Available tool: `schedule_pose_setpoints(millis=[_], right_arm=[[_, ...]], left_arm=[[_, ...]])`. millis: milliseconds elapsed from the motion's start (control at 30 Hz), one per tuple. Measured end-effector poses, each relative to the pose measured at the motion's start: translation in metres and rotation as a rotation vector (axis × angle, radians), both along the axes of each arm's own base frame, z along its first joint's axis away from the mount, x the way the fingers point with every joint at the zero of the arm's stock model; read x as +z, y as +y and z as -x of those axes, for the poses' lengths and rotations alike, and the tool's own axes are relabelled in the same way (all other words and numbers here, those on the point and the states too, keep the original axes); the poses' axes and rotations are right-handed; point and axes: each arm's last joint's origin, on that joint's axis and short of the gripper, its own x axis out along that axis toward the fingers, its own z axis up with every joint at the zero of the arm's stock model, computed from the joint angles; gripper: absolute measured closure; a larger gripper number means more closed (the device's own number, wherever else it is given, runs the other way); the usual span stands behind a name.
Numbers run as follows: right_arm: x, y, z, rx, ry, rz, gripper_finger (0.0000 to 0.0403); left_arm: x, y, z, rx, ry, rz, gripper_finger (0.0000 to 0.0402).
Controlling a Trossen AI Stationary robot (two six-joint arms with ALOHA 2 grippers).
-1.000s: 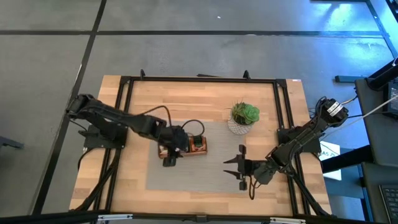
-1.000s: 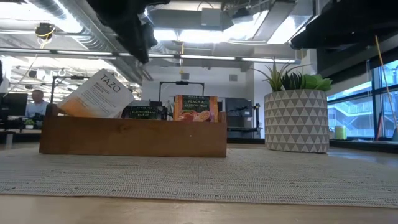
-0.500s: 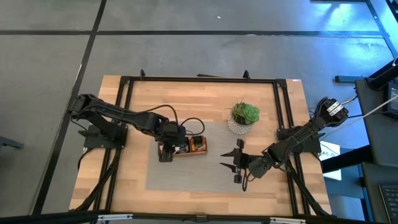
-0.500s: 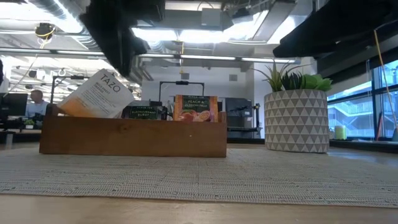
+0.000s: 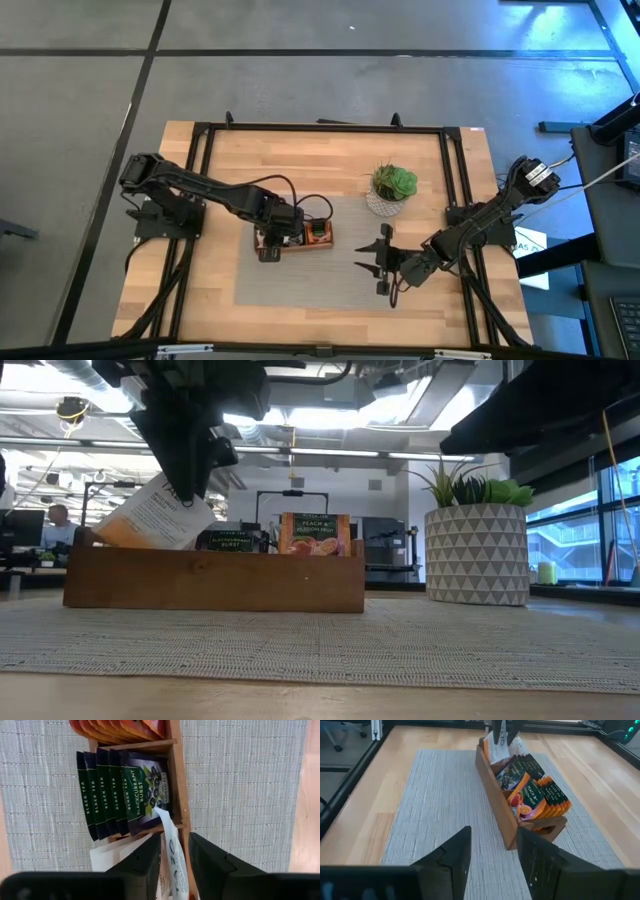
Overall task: Pick & Place Tea
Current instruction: Put the white tea bag into the left section of the wooden organizer
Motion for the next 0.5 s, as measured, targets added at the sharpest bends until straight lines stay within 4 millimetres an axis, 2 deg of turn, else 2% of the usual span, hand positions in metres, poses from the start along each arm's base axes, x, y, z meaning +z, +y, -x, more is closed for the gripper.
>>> schedule_pose_setpoints(millis=[333,500], right_arm=[[-0.0012,-0.0003,0.0005,-0.001,0.012,0.007,0.0244],[-0.0012,-0.0004,0.0005,-0.001,0.012,0.008,0.0244]], left_arm=[[0.0,0.0,0.0002,-0.016,0.001,-0.002,0.0394],[0.0011,0.0001,0.0007,-0.019,-0.004,-0.002,0.0399]])
